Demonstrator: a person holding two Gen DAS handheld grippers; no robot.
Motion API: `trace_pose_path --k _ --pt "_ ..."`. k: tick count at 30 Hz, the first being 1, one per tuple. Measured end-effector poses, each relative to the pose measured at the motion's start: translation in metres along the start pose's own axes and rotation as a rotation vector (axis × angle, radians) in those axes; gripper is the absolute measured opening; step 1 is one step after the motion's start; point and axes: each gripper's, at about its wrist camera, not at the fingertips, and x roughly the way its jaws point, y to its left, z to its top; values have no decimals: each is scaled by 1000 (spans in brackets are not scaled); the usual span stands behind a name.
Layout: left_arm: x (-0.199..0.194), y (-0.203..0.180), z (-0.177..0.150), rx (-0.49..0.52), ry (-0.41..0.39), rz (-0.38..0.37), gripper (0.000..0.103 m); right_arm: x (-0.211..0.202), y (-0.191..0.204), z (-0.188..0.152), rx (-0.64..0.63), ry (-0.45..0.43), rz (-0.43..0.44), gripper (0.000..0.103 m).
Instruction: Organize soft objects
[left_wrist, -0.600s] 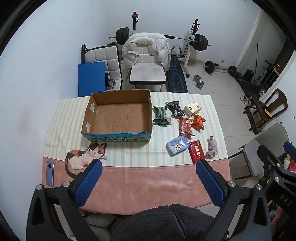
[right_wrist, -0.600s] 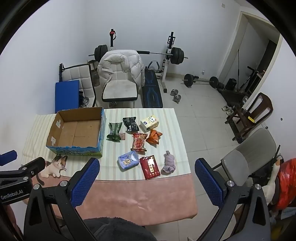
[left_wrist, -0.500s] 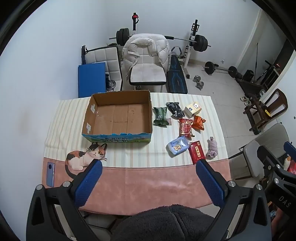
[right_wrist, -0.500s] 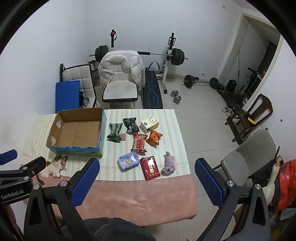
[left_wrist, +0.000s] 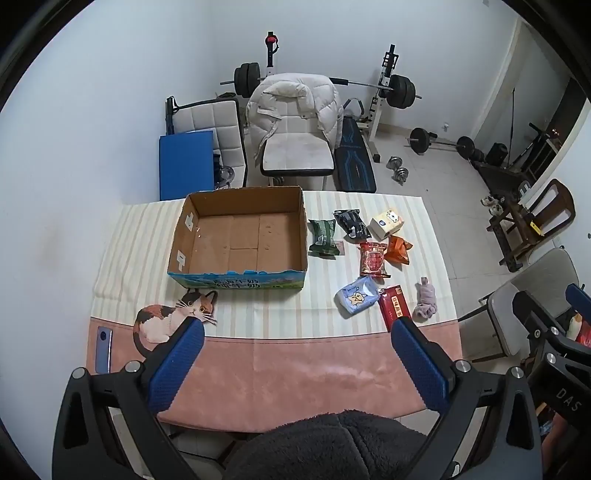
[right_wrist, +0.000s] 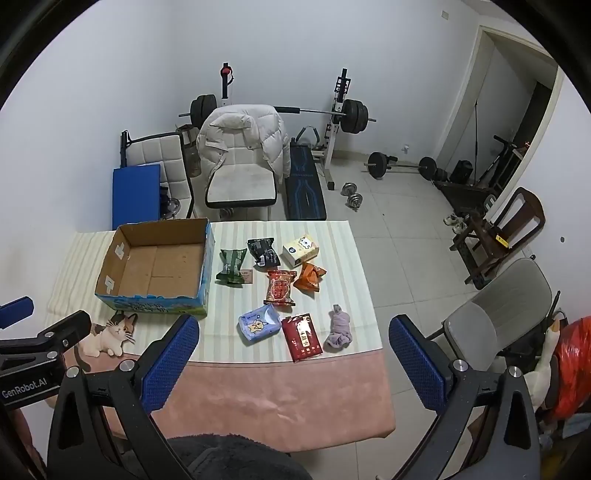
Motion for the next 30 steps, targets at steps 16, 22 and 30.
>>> trace_pose_path --k 16,22,30 --pt "-5 -1 -2 6 -11 -2 103 -16 0 6 -4 -10 4 103" --pt "-5 -1 -4 0 -14 -5 103 -17 0 7 -3 -12 6 103" --pt "-9 -3 -6 -4 -22 -9 103 -23 4 11 -5 -20 12 103"
